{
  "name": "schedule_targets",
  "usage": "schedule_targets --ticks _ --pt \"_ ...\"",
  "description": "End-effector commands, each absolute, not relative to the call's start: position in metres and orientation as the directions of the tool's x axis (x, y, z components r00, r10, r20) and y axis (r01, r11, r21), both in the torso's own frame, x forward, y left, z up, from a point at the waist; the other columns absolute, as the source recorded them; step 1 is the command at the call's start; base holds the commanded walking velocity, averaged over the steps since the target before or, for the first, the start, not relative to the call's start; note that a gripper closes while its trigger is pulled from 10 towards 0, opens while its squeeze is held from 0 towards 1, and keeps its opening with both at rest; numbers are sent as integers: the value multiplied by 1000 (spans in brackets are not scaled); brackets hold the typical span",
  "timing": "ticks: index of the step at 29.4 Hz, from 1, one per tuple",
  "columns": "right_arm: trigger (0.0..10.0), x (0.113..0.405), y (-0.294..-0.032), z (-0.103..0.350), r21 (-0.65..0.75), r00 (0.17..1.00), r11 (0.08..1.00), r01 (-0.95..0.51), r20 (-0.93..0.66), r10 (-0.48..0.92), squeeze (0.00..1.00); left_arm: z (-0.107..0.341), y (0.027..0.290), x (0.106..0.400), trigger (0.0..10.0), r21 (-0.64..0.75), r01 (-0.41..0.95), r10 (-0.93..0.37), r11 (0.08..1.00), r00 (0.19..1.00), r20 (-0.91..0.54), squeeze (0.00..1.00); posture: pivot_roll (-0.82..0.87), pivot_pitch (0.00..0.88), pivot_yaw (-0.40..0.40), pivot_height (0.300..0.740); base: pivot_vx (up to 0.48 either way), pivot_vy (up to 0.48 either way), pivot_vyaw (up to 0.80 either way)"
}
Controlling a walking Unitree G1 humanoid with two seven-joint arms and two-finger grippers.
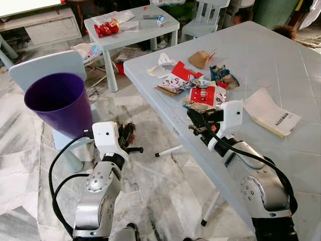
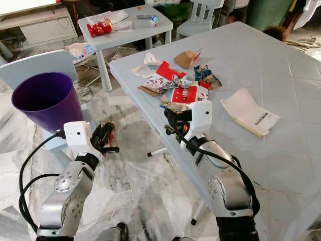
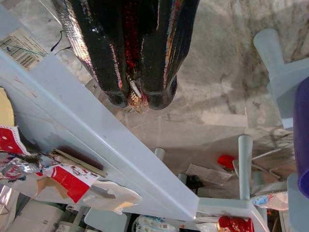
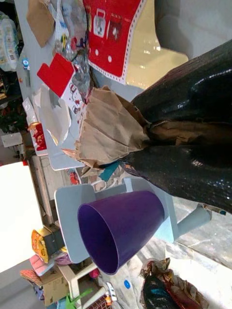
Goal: Picking trash to rubbish bin
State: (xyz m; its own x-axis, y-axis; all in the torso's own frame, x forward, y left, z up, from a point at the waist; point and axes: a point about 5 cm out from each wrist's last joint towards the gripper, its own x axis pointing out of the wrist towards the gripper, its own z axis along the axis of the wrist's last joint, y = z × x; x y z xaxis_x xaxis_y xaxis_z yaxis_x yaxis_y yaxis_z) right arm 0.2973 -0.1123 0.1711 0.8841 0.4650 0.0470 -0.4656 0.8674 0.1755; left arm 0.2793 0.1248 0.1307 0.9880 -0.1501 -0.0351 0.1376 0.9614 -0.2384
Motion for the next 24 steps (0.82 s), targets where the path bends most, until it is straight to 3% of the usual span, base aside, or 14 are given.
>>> schedule_targets --ticks 1,24 --pt "10000 297 -111 176 173 877 861 -479 60 476 0 129 124 280 0 -239 136 -152 961 987 -48 0 37 138 -54 740 0 307 0" --pt "10000 297 -110 176 169 876 861 -480 58 478 0 129 122 281 0 -247 144 -161 958 986 -47 0 34 130 -55 740 0 378 0"
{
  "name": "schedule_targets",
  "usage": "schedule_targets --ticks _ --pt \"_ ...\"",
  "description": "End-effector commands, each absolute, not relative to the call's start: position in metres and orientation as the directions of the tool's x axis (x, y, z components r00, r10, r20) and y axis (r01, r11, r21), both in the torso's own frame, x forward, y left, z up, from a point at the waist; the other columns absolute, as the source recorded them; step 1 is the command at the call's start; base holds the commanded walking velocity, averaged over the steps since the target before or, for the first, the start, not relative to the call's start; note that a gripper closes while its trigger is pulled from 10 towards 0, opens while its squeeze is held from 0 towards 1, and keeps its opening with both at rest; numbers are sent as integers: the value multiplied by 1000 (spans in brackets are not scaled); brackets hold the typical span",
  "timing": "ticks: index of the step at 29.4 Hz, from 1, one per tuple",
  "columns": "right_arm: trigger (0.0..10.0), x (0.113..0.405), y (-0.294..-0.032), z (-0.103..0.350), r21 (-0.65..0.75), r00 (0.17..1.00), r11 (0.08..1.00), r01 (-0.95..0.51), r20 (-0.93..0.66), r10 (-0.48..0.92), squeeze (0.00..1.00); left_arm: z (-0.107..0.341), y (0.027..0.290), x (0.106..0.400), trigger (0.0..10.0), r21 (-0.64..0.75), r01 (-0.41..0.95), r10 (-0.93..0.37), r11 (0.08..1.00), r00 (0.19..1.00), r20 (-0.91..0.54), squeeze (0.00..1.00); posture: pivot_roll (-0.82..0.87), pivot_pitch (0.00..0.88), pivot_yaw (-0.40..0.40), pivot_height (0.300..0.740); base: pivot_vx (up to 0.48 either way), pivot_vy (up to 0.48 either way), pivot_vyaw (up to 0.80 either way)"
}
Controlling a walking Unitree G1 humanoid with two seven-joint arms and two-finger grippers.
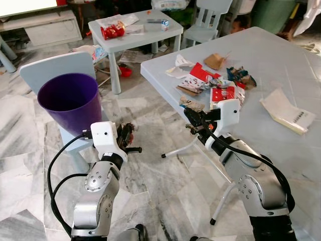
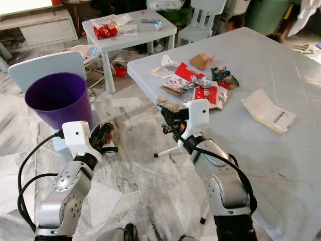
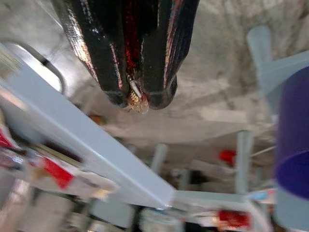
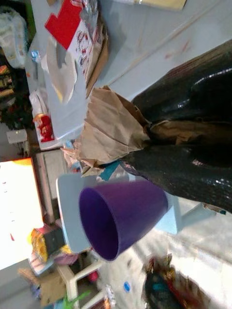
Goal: Picking trash to rubbish bin
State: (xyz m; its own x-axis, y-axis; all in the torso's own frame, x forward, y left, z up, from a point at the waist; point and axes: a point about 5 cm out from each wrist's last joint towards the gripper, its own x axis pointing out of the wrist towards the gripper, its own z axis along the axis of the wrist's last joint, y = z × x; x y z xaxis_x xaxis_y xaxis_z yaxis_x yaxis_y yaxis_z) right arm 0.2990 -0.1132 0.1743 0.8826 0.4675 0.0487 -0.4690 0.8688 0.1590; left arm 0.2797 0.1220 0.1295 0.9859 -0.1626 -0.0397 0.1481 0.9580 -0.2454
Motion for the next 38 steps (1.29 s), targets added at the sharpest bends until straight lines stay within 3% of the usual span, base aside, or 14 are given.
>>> schedule_targets --ticks 1,19,26,38 --pt "10000 297 -110 176 170 877 861 -480 57 478 0 129 122 281 0 -247 145 -161 958 986 -47 0 34 130 -55 740 0 394 0" --pt "10000 297 -109 175 167 873 857 -487 56 485 0 129 123 282 0 -245 150 -166 958 985 -49 0 38 125 -55 740 0 396 0" --pt "10000 297 -108 176 154 866 852 -500 63 496 0 131 122 282 78 -238 155 -166 959 986 -28 0 40 117 -56 740 0 0 0" --pt "10000 296 -104 176 141 856 845 -517 69 512 0 130 121 282 0 -231 159 -171 960 985 -30 0 40 119 -57 740 0 0 800"
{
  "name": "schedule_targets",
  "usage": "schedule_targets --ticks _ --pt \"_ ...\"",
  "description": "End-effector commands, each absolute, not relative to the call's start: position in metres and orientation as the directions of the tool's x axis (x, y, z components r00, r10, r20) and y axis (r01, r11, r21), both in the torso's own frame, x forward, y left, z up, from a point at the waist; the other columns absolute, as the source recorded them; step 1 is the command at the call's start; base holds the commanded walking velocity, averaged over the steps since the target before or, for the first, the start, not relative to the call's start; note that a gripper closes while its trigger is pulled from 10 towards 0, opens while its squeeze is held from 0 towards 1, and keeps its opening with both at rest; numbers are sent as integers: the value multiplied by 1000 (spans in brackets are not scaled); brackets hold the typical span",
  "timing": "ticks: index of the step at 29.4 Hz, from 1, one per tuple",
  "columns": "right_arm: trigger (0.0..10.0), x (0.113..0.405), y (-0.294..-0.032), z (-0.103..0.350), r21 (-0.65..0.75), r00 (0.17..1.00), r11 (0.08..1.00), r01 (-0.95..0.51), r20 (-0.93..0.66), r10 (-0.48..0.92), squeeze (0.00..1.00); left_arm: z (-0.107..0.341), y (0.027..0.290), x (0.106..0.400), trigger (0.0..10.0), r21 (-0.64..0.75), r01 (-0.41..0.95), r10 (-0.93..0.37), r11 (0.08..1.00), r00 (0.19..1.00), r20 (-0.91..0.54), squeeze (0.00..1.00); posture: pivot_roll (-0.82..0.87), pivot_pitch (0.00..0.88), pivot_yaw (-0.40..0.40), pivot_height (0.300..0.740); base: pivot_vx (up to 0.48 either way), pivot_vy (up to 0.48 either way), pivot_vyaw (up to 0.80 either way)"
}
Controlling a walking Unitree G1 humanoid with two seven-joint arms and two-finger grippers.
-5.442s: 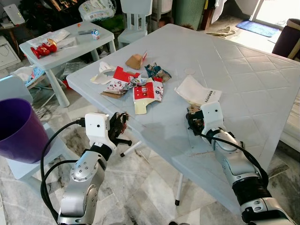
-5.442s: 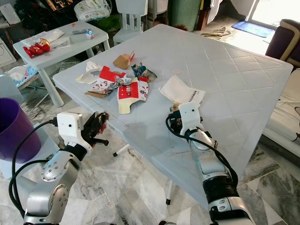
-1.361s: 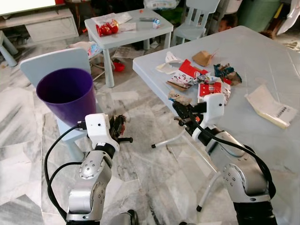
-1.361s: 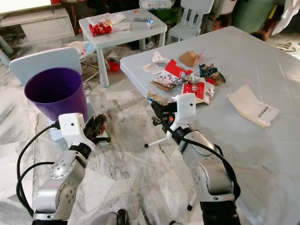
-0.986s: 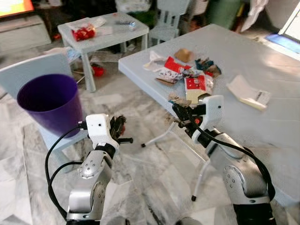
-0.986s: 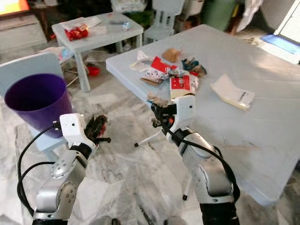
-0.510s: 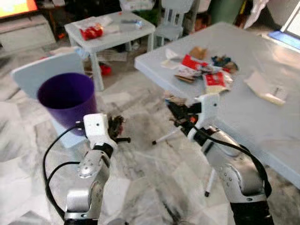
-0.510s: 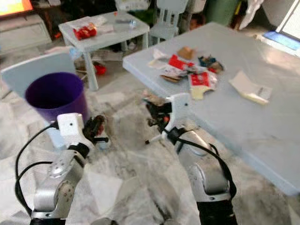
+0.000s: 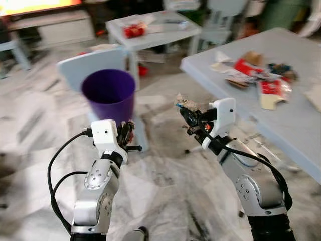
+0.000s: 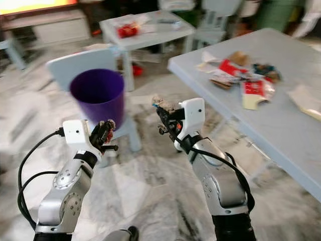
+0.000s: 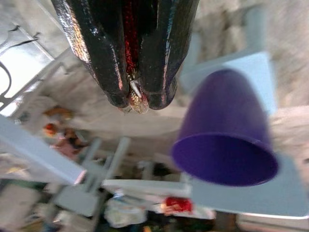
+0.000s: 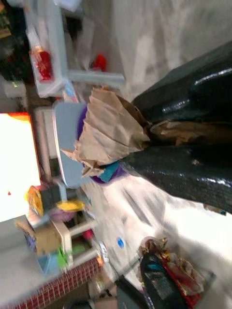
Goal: Picking trash to rubbish bin
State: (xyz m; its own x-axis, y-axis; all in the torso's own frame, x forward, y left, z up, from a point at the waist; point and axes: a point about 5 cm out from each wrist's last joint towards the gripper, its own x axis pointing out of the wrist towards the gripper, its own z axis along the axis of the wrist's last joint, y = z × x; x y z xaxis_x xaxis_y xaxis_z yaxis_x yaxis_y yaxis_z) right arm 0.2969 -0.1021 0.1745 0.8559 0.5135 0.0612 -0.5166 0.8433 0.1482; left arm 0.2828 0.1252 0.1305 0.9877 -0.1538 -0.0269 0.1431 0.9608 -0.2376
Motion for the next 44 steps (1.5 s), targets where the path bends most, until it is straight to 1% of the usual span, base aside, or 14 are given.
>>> schedule_targets --ticks 1,11,20,24,40,44 --pt "10000 296 -104 176 138 855 844 -519 70 514 0 130 121 282 0 -229 161 -172 960 985 -31 0 37 125 -56 740 0 0 800" --pt "10000 296 -104 177 138 859 848 -512 75 507 0 130 122 284 0 -233 148 -160 961 987 -32 0 35 126 -55 740 0 0 781" --pt "10000 297 -108 180 164 874 859 -485 102 474 0 130 122 284 0 -268 159 -172 950 985 -27 0 34 127 -55 740 0 0 0" --pt "10000 299 -111 184 153 885 873 -464 116 450 0 131 121 285 0 -276 166 -178 947 984 -20 0 33 127 -54 740 0 0 0" --pt "10000 305 -125 189 143 922 915 -377 152 357 0 131 119 285 0 -279 174 -187 944 982 -19 0 27 124 -52 740 0 0 -799" --pt "10000 305 -127 192 148 923 918 -369 172 343 0 132 122 286 0 -291 167 -179 942 984 -12 0 26 125 -51 740 68 0 -166"
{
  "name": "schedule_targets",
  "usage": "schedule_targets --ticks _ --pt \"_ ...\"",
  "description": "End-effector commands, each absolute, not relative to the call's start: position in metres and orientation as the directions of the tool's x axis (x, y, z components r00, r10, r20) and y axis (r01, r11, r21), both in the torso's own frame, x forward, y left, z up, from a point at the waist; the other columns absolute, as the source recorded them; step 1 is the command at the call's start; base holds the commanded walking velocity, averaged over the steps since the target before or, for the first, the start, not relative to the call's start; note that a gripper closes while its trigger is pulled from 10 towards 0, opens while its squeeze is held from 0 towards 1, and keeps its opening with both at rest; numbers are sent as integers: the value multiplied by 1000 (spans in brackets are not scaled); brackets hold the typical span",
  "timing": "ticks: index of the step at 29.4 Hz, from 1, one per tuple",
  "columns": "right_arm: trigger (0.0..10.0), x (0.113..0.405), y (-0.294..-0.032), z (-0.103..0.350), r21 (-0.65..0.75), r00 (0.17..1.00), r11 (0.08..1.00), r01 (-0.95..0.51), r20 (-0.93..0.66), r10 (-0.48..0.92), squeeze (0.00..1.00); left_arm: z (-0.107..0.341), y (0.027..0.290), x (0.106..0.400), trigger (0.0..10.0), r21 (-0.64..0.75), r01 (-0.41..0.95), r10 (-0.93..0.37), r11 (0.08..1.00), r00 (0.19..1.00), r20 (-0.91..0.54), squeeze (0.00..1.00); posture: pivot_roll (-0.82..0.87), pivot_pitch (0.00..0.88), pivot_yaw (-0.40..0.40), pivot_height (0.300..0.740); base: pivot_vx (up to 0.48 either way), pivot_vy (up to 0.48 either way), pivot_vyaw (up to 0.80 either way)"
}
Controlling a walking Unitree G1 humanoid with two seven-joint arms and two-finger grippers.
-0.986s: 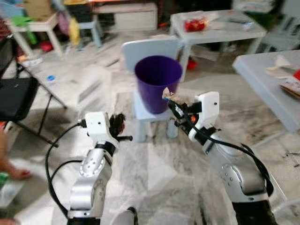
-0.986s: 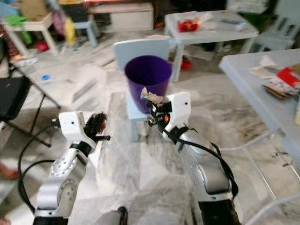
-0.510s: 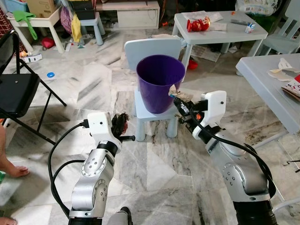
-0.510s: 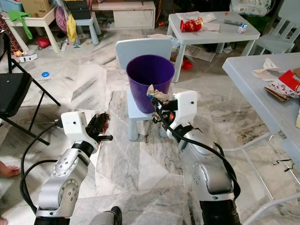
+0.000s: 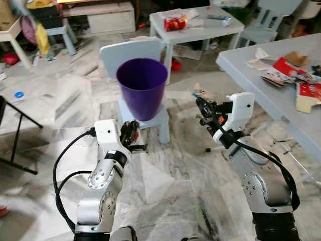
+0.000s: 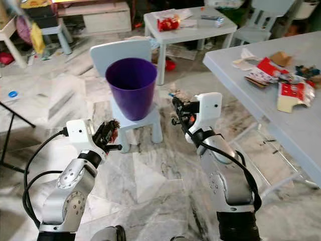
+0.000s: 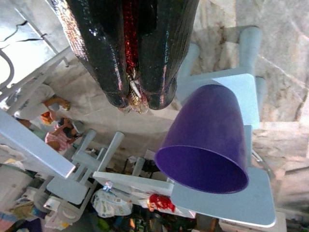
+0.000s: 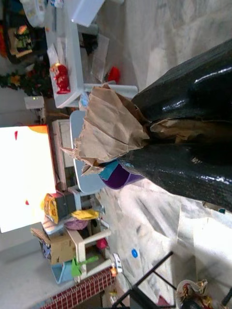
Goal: Picking trash to rubbish bin
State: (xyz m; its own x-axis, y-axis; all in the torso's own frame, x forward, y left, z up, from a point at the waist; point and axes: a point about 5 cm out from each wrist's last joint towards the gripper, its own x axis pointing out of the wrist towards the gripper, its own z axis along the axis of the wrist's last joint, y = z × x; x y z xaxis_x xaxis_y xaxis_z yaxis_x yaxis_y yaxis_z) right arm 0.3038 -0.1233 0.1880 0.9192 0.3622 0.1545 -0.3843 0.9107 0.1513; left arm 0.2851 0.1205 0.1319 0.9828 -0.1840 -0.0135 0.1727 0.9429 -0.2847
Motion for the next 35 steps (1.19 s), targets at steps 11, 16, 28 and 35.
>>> schedule_targets --ticks 11,16,28,35 --pt "10000 305 -125 191 143 921 917 -372 175 347 0 130 122 284 0 -296 169 -183 940 983 -18 0 30 128 -53 740 302 0 0" --pt "10000 305 -125 191 143 920 915 -378 174 352 0 129 122 284 0 -297 168 -183 940 983 -21 0 30 127 -57 740 316 0 0" --pt "10000 305 -121 192 126 907 906 -405 179 380 0 129 121 284 0 -297 170 -184 940 983 -19 0 31 120 -61 740 321 0 0" --pt "10000 304 -119 193 115 901 901 -418 182 394 0 128 120 284 0 -297 172 -186 939 982 -19 0 29 121 -64 740 404 0 0"
